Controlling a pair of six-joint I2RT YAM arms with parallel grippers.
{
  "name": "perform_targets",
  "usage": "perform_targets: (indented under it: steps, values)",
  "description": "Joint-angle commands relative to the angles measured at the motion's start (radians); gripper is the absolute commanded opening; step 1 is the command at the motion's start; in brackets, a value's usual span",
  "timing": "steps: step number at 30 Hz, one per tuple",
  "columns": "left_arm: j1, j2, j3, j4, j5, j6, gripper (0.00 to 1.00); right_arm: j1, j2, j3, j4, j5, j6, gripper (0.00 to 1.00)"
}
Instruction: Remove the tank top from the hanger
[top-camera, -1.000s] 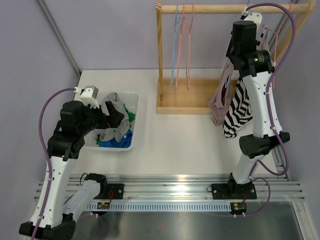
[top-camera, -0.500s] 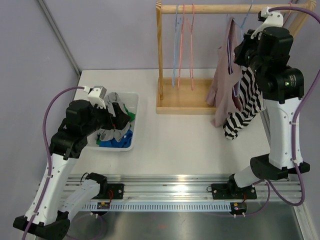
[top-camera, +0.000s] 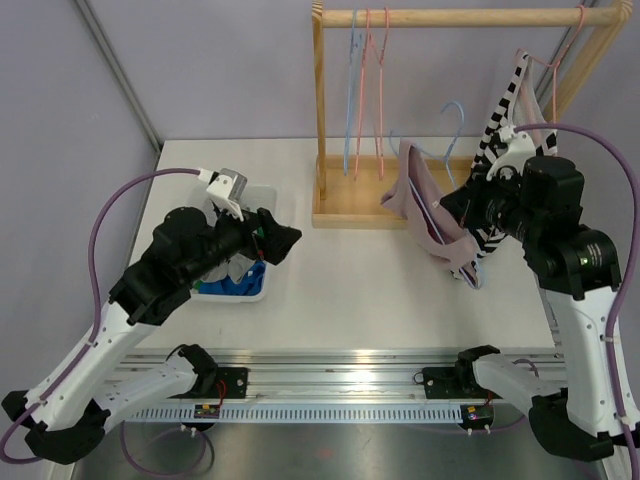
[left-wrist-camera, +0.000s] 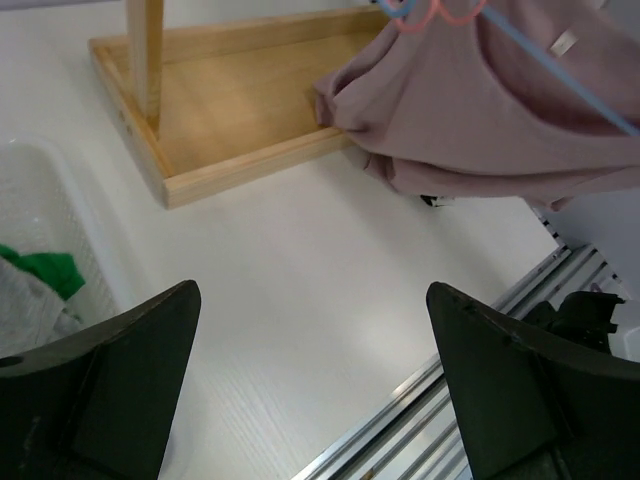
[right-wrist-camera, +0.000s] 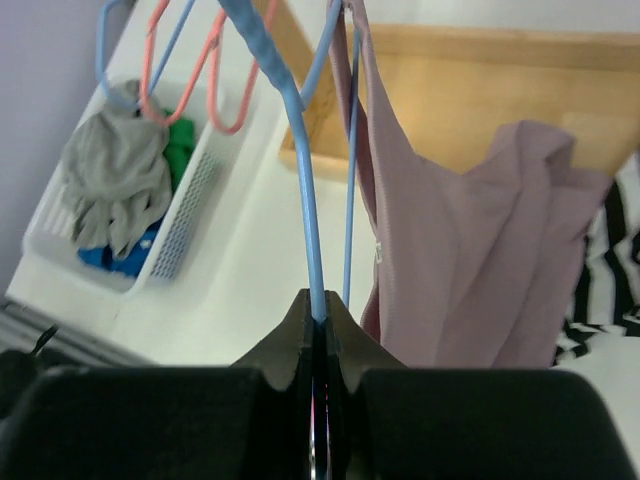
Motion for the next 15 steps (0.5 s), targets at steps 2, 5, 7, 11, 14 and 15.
perform_targets:
  steps: [2, 5, 7, 11, 14, 15]
  values:
    - [-0.127, -0.016, -0.047, 0.239, -0.15, 0.005, 0.99, -0.002, -0.13, -0.17, 0.031, -0.277, 0.029, 0.0]
    - [-0.201, -0.007, -0.084, 0.321, -0.205, 0.025, 0.99, -0.003, -0.21, -0.271, 0.003, -0.392, 0.026, 0.0]
    - [-0.254, 0.0, -0.102, 0.368, -0.231, 0.04, 0.99, -0.003, -0.262, -0.342, -0.029, -0.451, 0.018, 0.0]
    - [-0.334, 0.062, -0.134, 0.425, -0.326, 0.052, 0.99, -0.003, -0.351, -0.453, -0.003, -0.619, 0.041, 0.0]
    - [-0.38, 0.109, -0.138, 0.448, -0.356, 0.051, 0.98, -0.003, -0.399, -0.514, 0.054, -0.702, 0.086, 0.0]
    - [-0.391, 0.138, -0.136, 0.453, -0.362, 0.049, 0.97, -0.003, -0.413, -0.523, 0.074, -0.715, 0.107, 0.0]
